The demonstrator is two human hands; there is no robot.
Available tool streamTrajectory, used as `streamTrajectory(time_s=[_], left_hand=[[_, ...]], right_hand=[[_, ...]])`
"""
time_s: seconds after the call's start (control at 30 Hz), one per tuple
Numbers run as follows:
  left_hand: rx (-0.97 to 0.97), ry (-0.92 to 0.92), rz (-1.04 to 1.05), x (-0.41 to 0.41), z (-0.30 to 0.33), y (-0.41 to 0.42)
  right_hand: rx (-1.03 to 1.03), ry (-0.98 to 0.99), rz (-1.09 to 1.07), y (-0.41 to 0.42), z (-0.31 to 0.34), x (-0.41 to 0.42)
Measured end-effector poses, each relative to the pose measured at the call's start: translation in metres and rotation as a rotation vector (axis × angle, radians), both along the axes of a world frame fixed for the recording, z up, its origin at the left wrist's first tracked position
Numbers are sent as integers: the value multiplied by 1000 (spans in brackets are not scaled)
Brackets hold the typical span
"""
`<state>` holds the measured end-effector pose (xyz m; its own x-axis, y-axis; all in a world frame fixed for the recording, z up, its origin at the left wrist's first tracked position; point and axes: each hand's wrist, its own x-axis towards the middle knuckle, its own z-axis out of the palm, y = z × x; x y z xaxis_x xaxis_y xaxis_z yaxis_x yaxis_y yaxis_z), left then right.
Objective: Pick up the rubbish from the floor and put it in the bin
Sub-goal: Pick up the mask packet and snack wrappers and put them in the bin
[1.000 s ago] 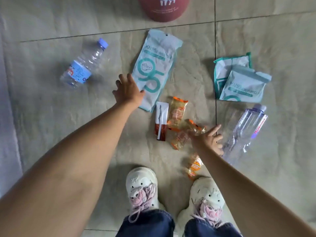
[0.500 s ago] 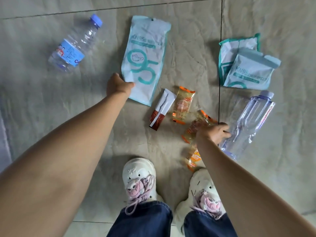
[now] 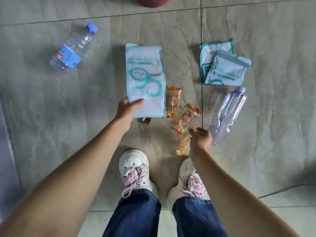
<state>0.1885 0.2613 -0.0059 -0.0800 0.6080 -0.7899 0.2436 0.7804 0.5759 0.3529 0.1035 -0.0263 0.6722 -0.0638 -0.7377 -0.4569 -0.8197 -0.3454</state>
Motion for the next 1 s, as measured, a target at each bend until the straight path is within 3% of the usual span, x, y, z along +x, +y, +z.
streamTrajectory(time_s=[0.1, 0.2, 0.3, 0.47, 0.57, 0.8, 1.0], left_hand=[[-52, 292, -186, -1, -24, -23], [-19, 666, -489, -2, -41, -36], [50, 798, -589, 6, -51, -43], [95, 802, -615, 20, -61, -51], [97, 723, -569, 22, -62, -53], [61, 535, -442, 2, -45, -34], [61, 536, -348, -25, -30, -1]], right_hand=[[-62, -14, 35, -9, -10, -8], [-248, 110, 184, -13, -23, -19], [-370, 129, 342, -17, -31, -32], [-244, -94, 491, -29, -43, -39], [-126, -129, 552, -31, -42, -29], [160, -192, 413, 2, -11, 12], [285, -173, 370, 59, -1, 23]])
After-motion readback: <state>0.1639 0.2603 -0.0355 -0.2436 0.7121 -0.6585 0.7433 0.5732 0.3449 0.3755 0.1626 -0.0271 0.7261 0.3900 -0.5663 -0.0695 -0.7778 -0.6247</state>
